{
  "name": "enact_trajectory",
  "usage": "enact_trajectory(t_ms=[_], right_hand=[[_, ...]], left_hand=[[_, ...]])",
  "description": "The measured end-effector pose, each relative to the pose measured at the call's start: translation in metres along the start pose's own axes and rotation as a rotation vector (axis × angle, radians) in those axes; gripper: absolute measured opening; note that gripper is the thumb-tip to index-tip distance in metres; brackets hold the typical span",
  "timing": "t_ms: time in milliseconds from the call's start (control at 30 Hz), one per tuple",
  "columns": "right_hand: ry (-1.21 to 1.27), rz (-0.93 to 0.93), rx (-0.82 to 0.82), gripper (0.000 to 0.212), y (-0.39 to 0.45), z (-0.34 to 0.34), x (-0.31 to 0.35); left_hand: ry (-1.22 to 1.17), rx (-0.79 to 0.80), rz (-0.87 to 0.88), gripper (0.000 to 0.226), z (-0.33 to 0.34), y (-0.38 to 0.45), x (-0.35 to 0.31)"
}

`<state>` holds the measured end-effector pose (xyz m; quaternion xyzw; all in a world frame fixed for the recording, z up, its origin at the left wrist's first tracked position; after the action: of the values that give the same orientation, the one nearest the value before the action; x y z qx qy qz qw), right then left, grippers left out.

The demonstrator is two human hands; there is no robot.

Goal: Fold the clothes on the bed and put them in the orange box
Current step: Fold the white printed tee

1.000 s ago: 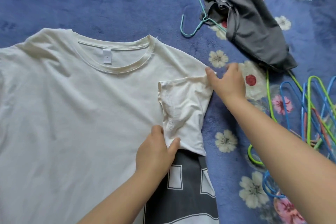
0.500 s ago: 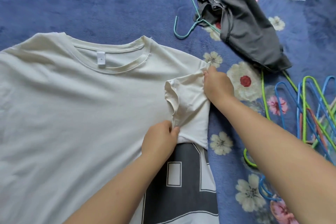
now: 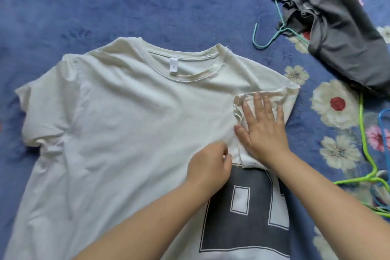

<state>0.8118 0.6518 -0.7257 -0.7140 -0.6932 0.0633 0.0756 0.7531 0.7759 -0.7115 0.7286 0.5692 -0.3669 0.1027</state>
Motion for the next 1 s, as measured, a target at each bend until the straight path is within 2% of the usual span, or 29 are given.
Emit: enact_trajectory(t_ms=[100,200,267,367,467,533,600,700,767,833,900,933,1000], right_hand=[[-0.079,0.103,0.152,0.095,0.001,0.012,-0.004],[0.017,0.252,0.223,0.087,-0.003,0.0,-0.002],[0.227,0.33,0.166,0.094,-0.011,-0.017,0.009],[0.381,0.19,0.023,0.094,-0.028,-0.035,0.06],[0.417,0.021,0.078,0.086,-0.041,-0.026,0.126],[0.35,-0.077,0.169,0.09,-0.046,-0.015,0.17],[0.237,-0.151,0.235,0.091,-0.049,-0.001,0.205],[0.071,-0.131,0.305,0.09,-0.052,0.019,0.231],[0.023,-0.095,0.321,0.094,-0.054,0.026,0.236],[0.0,-0.079,0.336,0.095,-0.054,0.028,0.235],[-0.025,-0.086,0.37,0.096,-0.053,0.027,0.233],[-0.032,-0.09,0.393,0.097,-0.053,0.026,0.233],[-0.019,-0.108,0.419,0.093,-0.053,0.023,0.234]], left_hand=[[-0.01,-0.205,0.144,0.036,-0.044,-0.007,0.026],[0.034,-0.501,0.14,0.038,-0.098,-0.032,0.073],[0.054,-0.69,-0.021,0.045,-0.13,-0.059,0.114],[0.073,-0.903,-0.362,0.068,-0.17,-0.111,0.171],[-0.039,-0.953,-0.663,0.064,-0.195,-0.14,0.222],[-0.241,-0.912,-0.88,0.06,-0.201,-0.147,0.265],[-0.521,-0.857,-1.004,0.057,-0.201,-0.145,0.292],[-1.112,-0.786,-0.92,0.038,-0.196,-0.122,0.294],[-1.294,-0.697,-0.835,0.04,-0.198,-0.107,0.289],[-1.426,-0.653,-0.742,0.028,-0.205,-0.095,0.279],[-1.466,-0.721,-0.653,0.009,-0.216,-0.089,0.271],[-1.387,-0.806,-0.575,0.013,-0.226,-0.09,0.272],[-0.982,-1.025,-0.371,0.024,-0.258,-0.096,0.27]])
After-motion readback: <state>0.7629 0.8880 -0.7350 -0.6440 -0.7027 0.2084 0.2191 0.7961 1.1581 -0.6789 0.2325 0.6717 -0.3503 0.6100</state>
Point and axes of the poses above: each hand's wrist, its own y-axis towards the middle knuckle, its own z-axis out of the palm, x = y × z, the point moved 7 cm from there along y, towards the middle knuckle, and after that the axes turned 13 degrees about z, right-handed, at the moved point
